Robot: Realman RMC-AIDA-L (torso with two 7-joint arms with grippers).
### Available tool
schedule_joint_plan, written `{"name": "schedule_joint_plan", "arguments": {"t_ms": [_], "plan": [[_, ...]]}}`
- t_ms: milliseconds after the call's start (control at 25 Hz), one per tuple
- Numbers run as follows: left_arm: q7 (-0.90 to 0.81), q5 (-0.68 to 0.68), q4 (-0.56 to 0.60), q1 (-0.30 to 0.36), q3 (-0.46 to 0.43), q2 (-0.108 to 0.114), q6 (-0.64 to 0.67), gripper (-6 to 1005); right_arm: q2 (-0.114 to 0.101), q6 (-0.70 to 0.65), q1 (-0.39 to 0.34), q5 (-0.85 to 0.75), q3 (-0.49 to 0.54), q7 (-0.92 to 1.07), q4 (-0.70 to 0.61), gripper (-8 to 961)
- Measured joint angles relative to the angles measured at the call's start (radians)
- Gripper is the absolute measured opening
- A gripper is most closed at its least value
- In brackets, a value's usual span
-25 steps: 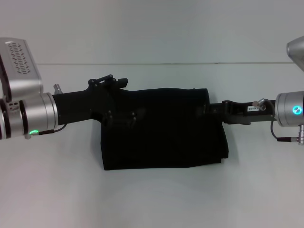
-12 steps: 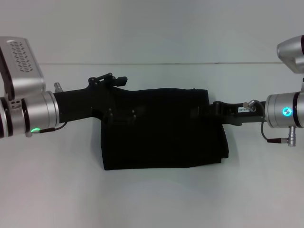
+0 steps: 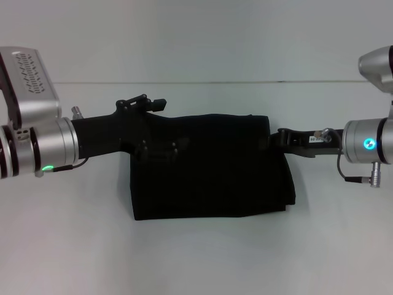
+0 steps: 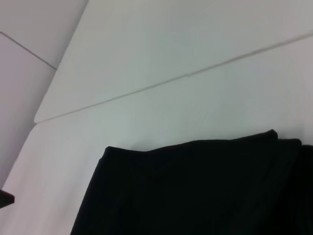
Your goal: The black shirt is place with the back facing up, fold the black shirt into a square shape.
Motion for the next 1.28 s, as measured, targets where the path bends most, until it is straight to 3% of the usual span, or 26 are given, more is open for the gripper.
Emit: {"name": "schedule_joint_plan", "arguments": {"t_ms": [360, 880, 1280], "plan": [[-0.006, 0.0, -0.012, -0.002, 0.0, -0.001, -0.009, 936, 0.019, 0.051, -0.005, 0.001, 0.005, -0.049, -0.007, 15], [-0.028, -0.01, -0.013, -0.013, -0.001, -0.014, -0.017, 936, 0.008, 0.049, -0.034, 0.013, 0.055, -0.124, -0.008, 68], [-0.196, -0.008, -0.033, -0.055, 0.0, -0.022, -0.16, 936, 0.02, 0.039, -0.077, 0.049, 0.062, -0.233, -0.047, 108]]}}
